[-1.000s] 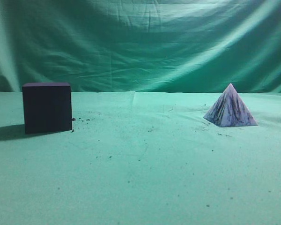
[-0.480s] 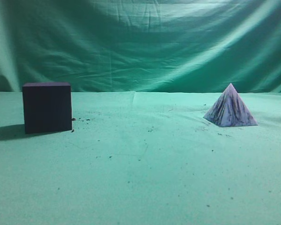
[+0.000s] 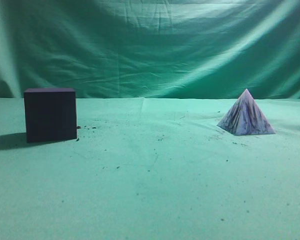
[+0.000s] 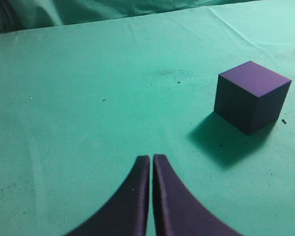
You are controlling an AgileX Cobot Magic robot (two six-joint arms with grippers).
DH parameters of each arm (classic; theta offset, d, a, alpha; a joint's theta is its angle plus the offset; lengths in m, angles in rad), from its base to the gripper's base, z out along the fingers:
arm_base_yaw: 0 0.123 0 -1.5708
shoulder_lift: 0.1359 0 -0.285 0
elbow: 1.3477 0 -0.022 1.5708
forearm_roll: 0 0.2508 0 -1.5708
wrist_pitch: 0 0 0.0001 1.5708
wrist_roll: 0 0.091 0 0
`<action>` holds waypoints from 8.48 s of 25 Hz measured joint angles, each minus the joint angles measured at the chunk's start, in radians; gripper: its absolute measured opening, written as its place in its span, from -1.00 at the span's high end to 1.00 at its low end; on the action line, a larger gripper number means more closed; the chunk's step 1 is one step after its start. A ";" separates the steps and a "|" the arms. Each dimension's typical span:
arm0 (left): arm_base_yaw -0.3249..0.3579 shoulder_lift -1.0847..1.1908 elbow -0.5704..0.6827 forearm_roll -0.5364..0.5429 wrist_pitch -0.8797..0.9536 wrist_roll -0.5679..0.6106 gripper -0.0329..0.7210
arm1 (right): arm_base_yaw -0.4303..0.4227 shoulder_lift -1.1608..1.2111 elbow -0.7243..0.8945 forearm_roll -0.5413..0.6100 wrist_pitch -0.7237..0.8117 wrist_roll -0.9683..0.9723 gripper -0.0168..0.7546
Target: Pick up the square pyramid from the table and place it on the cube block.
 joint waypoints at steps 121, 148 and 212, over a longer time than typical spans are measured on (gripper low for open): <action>0.000 0.000 0.000 0.000 0.000 0.000 0.91 | 0.911 2.149 -2.064 0.028 1.042 -0.082 -0.71; 0.000 0.000 0.000 0.000 0.000 0.000 0.91 | 0.911 1.315 -1.654 0.110 1.107 -0.075 0.96; 0.000 0.000 0.000 0.000 0.000 0.000 0.91 | -0.005 -0.111 0.198 0.154 0.209 -0.190 0.96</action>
